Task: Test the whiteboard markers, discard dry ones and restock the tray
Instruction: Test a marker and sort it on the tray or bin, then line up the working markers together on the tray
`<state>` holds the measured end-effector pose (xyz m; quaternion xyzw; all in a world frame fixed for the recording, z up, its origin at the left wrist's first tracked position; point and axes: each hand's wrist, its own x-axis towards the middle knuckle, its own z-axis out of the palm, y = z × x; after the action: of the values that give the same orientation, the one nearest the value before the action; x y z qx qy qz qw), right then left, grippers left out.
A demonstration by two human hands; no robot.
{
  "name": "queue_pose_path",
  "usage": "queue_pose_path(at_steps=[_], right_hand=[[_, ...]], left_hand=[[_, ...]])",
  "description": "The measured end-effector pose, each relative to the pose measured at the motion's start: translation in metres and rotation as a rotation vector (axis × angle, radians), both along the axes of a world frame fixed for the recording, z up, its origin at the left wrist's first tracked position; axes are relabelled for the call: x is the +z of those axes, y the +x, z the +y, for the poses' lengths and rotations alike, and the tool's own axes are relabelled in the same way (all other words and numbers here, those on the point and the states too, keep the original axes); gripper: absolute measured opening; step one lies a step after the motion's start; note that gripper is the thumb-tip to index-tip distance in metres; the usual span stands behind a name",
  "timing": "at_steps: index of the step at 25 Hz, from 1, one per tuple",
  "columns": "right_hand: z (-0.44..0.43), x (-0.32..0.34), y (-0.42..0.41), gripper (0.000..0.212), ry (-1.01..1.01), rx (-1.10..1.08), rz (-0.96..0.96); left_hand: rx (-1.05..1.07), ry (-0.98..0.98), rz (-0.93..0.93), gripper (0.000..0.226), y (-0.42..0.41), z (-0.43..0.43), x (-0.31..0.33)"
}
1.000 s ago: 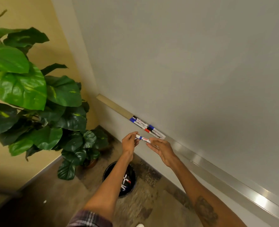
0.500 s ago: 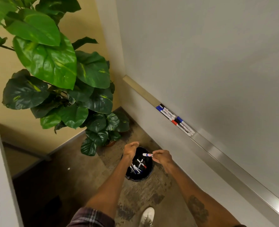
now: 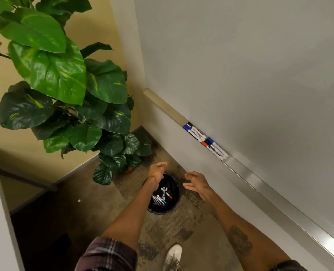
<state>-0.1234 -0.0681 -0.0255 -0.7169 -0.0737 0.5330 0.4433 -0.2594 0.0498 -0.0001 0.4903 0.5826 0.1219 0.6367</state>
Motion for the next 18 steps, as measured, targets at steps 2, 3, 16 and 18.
queue_pose_path(at_steps=[2, 3, 16, 18], right_hand=[[-0.011, 0.009, 0.007, 0.032, 0.003, 0.049, -0.064], [-0.018, 0.015, 0.011, 0.031, 0.01, 0.064, -0.101], [-0.164, 0.079, 0.081, 0.037, 0.015, 0.068, -0.525], [-0.2, 0.081, 0.097, 0.036, -0.005, 0.015, -0.561]], left_hand=[[-0.038, 0.01, -0.008, 0.027, 0.015, -0.012, 0.005], [-0.068, 0.028, -0.005, 0.027, 0.023, -0.018, 0.007], [-0.788, 0.408, 0.108, 0.032, 0.137, -0.146, 0.039], [-0.897, 0.448, 0.107, 0.034, 0.157, -0.175, 0.044]])
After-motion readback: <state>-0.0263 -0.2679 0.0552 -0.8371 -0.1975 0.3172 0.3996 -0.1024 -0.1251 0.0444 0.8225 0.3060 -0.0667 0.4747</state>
